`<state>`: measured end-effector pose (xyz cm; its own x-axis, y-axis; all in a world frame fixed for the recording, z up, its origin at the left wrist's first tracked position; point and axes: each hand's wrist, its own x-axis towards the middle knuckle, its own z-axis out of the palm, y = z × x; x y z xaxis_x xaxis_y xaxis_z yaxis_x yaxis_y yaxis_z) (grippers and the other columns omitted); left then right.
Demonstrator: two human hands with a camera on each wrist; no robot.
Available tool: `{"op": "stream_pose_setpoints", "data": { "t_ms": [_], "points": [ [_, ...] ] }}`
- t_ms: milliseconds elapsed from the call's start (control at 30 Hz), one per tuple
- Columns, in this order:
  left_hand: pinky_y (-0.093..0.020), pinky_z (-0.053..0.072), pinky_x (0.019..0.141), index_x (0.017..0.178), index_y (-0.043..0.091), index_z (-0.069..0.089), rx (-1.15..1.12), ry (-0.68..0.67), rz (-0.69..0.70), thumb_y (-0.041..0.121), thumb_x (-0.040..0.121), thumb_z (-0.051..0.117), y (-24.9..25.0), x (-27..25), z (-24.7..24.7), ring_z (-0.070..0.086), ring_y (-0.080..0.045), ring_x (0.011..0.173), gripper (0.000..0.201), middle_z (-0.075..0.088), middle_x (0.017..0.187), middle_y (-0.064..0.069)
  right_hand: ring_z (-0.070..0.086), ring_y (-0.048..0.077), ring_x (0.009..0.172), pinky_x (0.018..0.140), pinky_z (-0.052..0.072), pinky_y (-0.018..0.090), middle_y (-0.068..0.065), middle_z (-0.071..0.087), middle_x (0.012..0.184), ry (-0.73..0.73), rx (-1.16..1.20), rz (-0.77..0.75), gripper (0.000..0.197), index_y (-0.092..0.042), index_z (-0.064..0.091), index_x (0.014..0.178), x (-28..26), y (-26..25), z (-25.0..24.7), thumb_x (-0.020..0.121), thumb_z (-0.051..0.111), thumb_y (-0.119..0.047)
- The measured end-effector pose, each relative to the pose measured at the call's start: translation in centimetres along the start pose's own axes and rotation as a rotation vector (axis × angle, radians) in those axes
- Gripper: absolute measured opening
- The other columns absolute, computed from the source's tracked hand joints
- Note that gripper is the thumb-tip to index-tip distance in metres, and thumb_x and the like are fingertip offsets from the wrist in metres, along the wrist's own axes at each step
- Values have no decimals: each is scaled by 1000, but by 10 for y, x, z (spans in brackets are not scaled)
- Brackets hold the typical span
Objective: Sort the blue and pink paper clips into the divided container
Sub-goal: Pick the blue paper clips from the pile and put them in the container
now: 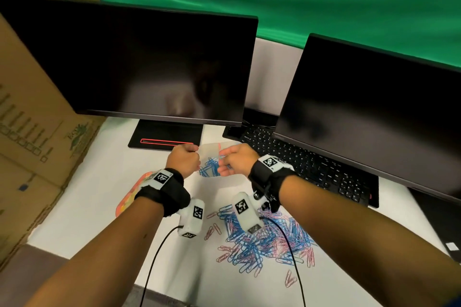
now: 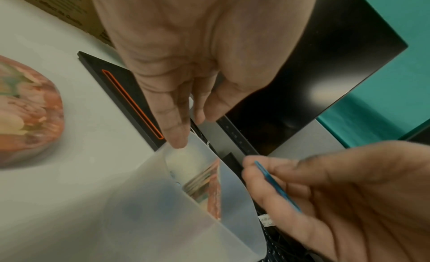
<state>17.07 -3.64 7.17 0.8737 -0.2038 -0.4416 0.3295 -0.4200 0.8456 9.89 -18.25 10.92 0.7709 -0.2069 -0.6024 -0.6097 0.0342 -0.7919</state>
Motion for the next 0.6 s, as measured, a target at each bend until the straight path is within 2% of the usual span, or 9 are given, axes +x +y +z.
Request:
{"op": "stream_pose_setpoints", "data": {
  "t_ms": [67, 100, 133, 200, 267, 367, 433, 500, 600],
  "points": [
    [-42, 57, 82, 104, 11, 61, 3, 17, 28, 1, 84, 51, -1, -9, -4, 67, -32, 87, 24, 67, 97, -15, 61, 19, 49, 48, 54, 27, 15, 53, 73, -3, 30, 33, 20, -3, 54, 99, 9, -5, 6, 91, 44, 12],
    [-40, 58, 78, 104, 11, 61, 6, 22, 35, 1, 85, 50, -5, -13, -6, 67, -30, 85, 24, 67, 95, -13, 64, 21, 57, 54, 57, 27, 14, 55, 75, 4, 3, 24, 20, -3, 56, 102, 15, -6, 6, 90, 47, 11],
    [-38, 58, 74, 103, 11, 62, 10, 26, 42, 1, 84, 48, -9, -15, -8, 67, -29, 82, 25, 67, 94, -12, 68, 24, 70, 67, 60, 32, 12, 59, 77, 22, -66, -6, 26, -1, 58, 109, 20, -5, 7, 86, 53, 8],
    [-35, 56, 68, 97, 13, 65, 36, 35, 59, 0, 83, 47, -18, -22, -9, 65, -27, 77, 26, 67, 88, -8, 68, 29, 94, 88, 56, 42, 10, 65, 90, 76, -218, -73, 42, -4, 61, 120, 26, -2, 3, 78, 61, 2],
    [-33, 55, 64, 92, 16, 67, 91, 25, 87, 1, 83, 49, -29, -28, -9, 65, -26, 73, 26, 68, 83, -6, 67, 31, 101, 93, 54, 44, 11, 66, 100, 82, -254, -118, 43, -6, 62, 119, 24, 4, -4, 77, 60, 0],
    [-30, 52, 62, 87, 19, 68, 177, -49, 134, 5, 86, 53, -46, -36, -4, 64, -23, 68, 20, 68, 78, -2, 68, 31, 92, 88, 56, 41, 11, 65, 93, 97, -209, -165, 37, -4, 61, 119, 9, 16, -22, 83, 56, 3],
    [-26, 49, 64, 82, 23, 68, 249, -99, 175, 9, 86, 57, -58, -42, 5, 64, -19, 68, 19, 67, 75, 4, 64, 25, 73, 66, 56, 27, 10, 62, 82, 80, -106, -145, 35, 3, 55, 120, -6, 30, -35, 88, 46, 10],
    [-22, 46, 66, 79, 25, 69, 349, -147, 214, 11, 84, 61, -68, -51, 17, 62, -12, 67, 17, 66, 73, 10, 57, 20, 61, 49, 46, 20, 10, 59, 77, 104, -108, -118, 35, 5, 55, 118, -22, 51, -47, 88, 39, 13],
    [-19, 45, 66, 74, 27, 67, 479, -241, 281, 9, 80, 62, -80, -64, 35, 61, -7, 64, 20, 66, 70, 12, 59, 17, 61, 53, 47, 20, 11, 67, 82, 160, -417, -142, 31, -10, 68, 105, -40, 94, -61, 86, 46, 2]
  ]
}}
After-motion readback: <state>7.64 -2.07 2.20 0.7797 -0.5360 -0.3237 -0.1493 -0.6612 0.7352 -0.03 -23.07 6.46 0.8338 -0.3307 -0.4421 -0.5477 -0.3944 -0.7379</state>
